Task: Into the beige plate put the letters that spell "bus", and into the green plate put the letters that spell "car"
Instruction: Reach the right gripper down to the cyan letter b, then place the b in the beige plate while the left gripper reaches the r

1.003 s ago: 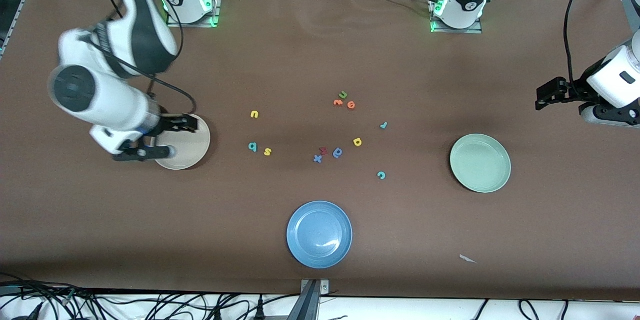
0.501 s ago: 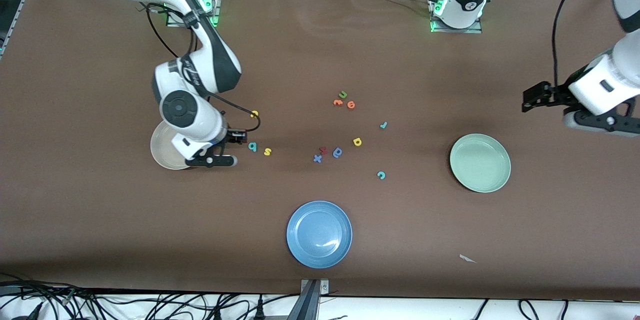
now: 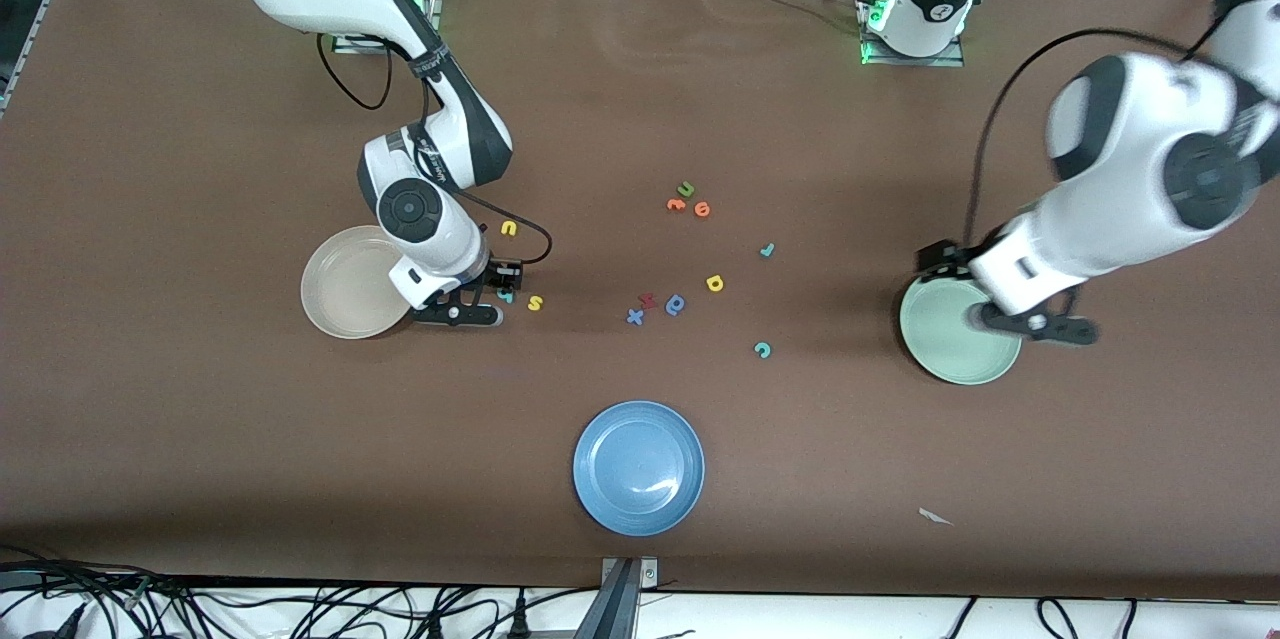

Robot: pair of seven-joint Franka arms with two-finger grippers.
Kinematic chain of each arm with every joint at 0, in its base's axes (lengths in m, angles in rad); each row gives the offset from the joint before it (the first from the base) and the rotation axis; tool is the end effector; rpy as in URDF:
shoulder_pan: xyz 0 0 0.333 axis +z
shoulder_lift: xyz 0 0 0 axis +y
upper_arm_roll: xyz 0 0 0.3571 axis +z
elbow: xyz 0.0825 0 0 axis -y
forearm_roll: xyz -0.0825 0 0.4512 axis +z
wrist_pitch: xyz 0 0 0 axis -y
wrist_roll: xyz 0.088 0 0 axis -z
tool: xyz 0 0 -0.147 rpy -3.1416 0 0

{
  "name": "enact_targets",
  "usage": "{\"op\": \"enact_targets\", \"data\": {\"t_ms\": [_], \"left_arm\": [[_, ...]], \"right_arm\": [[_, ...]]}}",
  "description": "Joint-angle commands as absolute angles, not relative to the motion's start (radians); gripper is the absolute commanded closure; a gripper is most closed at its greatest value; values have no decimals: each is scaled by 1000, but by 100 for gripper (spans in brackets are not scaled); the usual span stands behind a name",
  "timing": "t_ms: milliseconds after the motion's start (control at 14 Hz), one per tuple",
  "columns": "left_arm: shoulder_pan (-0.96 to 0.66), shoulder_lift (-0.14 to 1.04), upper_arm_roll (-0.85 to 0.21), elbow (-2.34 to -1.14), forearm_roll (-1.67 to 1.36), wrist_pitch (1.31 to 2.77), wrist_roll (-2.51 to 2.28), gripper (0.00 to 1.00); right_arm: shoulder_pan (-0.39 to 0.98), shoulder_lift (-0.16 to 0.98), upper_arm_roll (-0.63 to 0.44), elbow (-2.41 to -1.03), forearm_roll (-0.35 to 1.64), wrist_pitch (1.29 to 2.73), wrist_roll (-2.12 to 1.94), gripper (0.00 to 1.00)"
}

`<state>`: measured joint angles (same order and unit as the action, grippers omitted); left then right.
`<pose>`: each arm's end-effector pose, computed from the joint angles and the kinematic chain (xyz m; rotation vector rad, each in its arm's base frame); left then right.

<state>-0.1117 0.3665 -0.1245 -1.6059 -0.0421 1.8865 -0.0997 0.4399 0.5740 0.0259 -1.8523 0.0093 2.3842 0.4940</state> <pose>0.7081 -0.1668 0.3845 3.0638 -0.1770 -0.1478 0.6282 0.3158 0.1511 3.1389 -0.0611 -0.0732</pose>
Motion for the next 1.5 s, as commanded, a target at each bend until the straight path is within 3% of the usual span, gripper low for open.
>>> {"op": "enact_targets", "data": {"t_ms": [0,358,573,788,1003,1146,1289,1432], "left_arm": [[-204,458,-118,-1597,-54,1997,-225,0],[-293,474,-133,-1787,-52,2219,-258,0],[-302,431,-179,-1960,-25,2379,-247,0],[-302,413,-212,-2097,96,2517,-247,0],[-302,413,-221,-2135,179,2534,-245,0],[-304,423,-222,-2138,183,2534,-244,3],[-305,432,-230,-2143,181,2534,-245,10],[-305,451,-235,-2141,181,2537,-245,14]], "right_arm": [[459,597,21,-1859,3,2433,514,43],[462,627,20,-1859,3,2477,514,54],[462,627,20,-1859,2,2476,508,89],[457,580,-1,-1858,2,2445,476,91],[456,484,-86,-1873,2,2298,388,90],[454,407,-162,-1940,8,2277,255,90],[451,362,-225,-2044,9,2286,157,90],[449,370,-241,-2155,8,2401,144,89]]}}
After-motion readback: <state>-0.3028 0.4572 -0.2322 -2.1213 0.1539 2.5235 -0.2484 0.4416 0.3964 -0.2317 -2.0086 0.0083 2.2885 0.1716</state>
